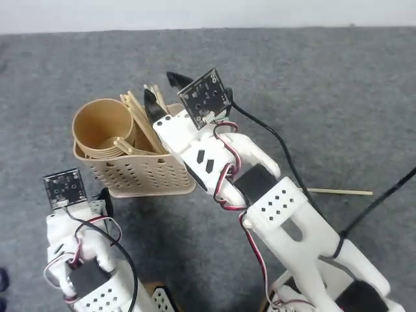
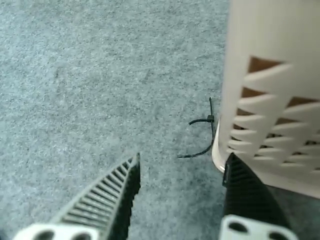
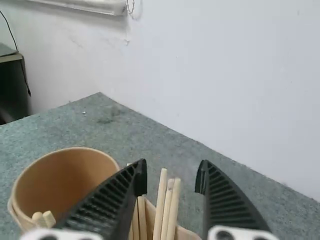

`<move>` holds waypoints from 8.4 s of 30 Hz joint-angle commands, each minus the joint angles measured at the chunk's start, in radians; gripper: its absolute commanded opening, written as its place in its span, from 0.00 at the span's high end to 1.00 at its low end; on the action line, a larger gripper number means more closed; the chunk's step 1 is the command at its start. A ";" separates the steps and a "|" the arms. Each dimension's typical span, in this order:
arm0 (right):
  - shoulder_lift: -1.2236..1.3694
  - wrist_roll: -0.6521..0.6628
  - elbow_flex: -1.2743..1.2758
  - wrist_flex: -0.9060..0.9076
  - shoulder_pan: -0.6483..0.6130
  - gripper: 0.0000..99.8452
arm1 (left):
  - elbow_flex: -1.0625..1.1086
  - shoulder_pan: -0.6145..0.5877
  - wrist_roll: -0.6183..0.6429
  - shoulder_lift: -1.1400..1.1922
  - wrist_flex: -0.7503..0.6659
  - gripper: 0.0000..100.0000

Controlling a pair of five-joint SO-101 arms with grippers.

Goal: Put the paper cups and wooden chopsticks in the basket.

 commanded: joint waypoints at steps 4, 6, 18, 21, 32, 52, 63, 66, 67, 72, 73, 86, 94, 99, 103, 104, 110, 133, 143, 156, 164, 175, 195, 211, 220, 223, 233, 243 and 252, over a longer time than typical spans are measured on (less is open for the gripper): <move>-0.117 0.077 -0.216 0.328 0.114 0.83 | -0.005 0.006 -0.008 -0.018 -0.025 0.75; -0.128 0.078 -0.307 0.441 0.176 0.83 | -0.005 0.006 -0.008 -0.018 -0.025 0.75; -0.074 0.351 -0.767 1.033 0.432 0.83 | -0.004 0.006 -0.008 -0.018 -0.025 0.75; -0.042 0.450 -0.812 1.173 0.458 0.83 | -0.004 0.006 -0.008 -0.018 -0.025 0.75; 0.222 0.896 -0.818 1.500 0.674 0.83 | 0.007 0.006 -0.008 -0.018 -0.043 0.75; 0.414 1.232 -0.180 1.135 0.739 0.84 | 0.016 0.006 -0.009 -0.018 -0.064 0.75; 0.432 1.277 0.068 0.835 0.742 0.84 | 0.016 0.006 -0.009 -0.018 -0.063 0.75; 0.498 1.277 0.068 0.808 0.742 0.84 | 0.016 0.006 -0.009 -0.018 -0.063 0.75; 0.527 1.277 0.066 0.796 0.742 0.84 | 0.016 0.006 -0.009 -0.018 -0.063 0.75; 0.598 1.275 0.026 0.805 0.745 0.84 | 0.016 0.006 -0.009 -0.018 -0.064 0.75; 0.599 1.275 0.018 0.812 0.745 0.84 | 0.016 0.006 -0.009 -0.018 -0.064 0.75; 0.595 1.303 0.020 0.828 0.739 0.98 | 0.016 0.005 -0.009 -0.018 -0.064 0.75; 0.598 1.303 0.017 0.831 0.739 0.99 | 0.016 0.005 -0.009 -0.018 -0.064 0.75; 0.490 1.224 -0.100 0.881 0.737 0.99 | 0.016 0.005 -0.009 -0.018 -0.064 0.75; 0.309 1.106 -0.284 0.966 0.691 0.99 | 0.016 0.005 -0.009 -0.018 -0.064 0.75; 0.272 1.092 -0.331 0.992 0.674 0.99 | 0.016 0.005 -0.009 -0.018 -0.066 0.75; 0.196 1.013 -0.569 1.102 0.615 0.99 | 0.016 0.005 -0.009 -0.018 -0.064 0.75; -0.171 0.060 -0.559 0.599 0.214 0.99 | 0.018 0.005 -0.008 -0.018 -0.064 0.75; -0.292 0.025 -0.153 0.176 0.105 0.99 | 0.025 0.006 -0.008 -0.018 -0.068 0.75; -0.205 -0.015 0.086 -0.128 -0.010 0.99 | 0.027 0.031 -0.008 -0.018 -0.066 0.75; -0.110 -0.014 0.144 -0.127 -0.015 0.92 | 0.027 0.031 -0.008 -0.018 -0.066 0.75; -0.139 -0.009 0.140 -0.125 -0.010 0.80 | 0.027 0.029 -0.008 -0.018 -0.066 0.75; 0.360 -0.029 -0.637 0.840 0.125 0.80 | 0.027 0.029 -0.008 -0.018 -0.066 0.75; 0.558 -0.074 -0.756 0.941 0.050 0.80 | 0.027 0.028 -0.008 -0.018 -0.066 0.75; 0.579 -0.017 -0.775 1.004 0.061 0.97 | 0.025 0.028 -0.008 -0.018 -0.066 0.75; 0.572 0.025 -0.775 1.041 0.082 0.99 | 0.025 0.028 -0.008 -0.018 -0.066 0.75; 0.461 0.092 -0.783 1.171 0.334 0.99 | 0.025 0.028 -0.008 -0.018 -0.066 0.75; 0.332 0.144 -0.781 1.270 0.473 0.99 | 0.025 0.028 -0.008 -0.018 -0.066 0.75; 0.340 0.140 -0.690 1.234 0.553 0.99 | 0.025 0.028 -0.008 -0.018 -0.066 0.75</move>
